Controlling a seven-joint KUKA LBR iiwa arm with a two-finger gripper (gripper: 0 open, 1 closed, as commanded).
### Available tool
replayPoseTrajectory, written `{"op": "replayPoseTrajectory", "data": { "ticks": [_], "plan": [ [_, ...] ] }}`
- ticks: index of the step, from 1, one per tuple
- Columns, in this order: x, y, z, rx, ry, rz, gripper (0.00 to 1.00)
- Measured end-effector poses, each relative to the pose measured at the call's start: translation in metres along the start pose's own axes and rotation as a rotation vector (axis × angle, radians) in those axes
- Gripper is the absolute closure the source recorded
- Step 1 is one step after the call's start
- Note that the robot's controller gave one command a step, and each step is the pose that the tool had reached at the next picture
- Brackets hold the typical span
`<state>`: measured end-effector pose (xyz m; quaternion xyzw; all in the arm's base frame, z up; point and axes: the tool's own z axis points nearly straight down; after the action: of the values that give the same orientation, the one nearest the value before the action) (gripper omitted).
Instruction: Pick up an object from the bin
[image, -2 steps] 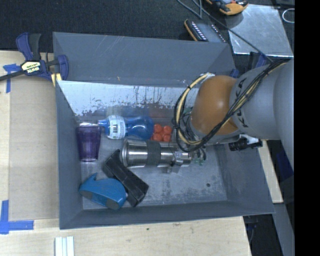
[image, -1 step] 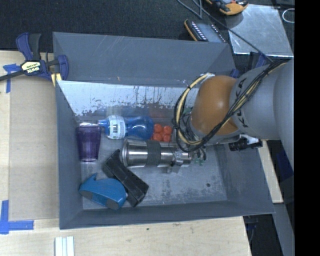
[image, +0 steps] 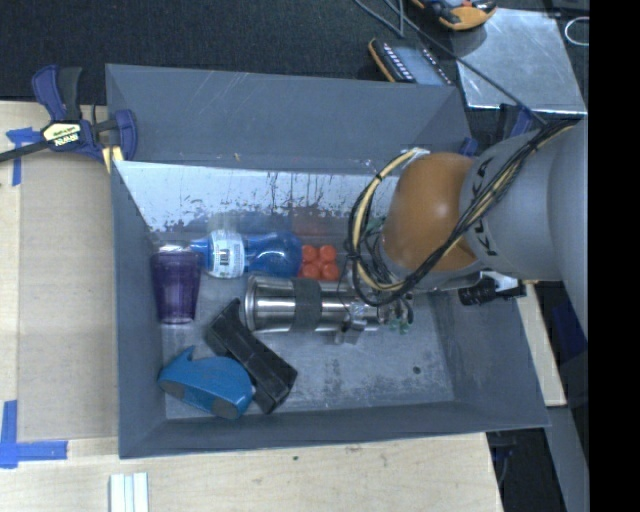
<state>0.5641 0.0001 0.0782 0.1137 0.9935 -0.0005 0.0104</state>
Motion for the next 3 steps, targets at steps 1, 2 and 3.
{"op": "replayPoseTrajectory", "data": {
  "ticks": [1, 2, 3],
  "plan": [
    [0.004, -0.001, -0.016, 0.003, 0.013, -0.001, 1.00],
    [0.001, 0.000, -0.039, 0.001, 0.005, -0.001, 1.00],
    [-0.001, 0.000, -0.055, 0.000, -0.002, -0.001, 1.00]
  ]
}}
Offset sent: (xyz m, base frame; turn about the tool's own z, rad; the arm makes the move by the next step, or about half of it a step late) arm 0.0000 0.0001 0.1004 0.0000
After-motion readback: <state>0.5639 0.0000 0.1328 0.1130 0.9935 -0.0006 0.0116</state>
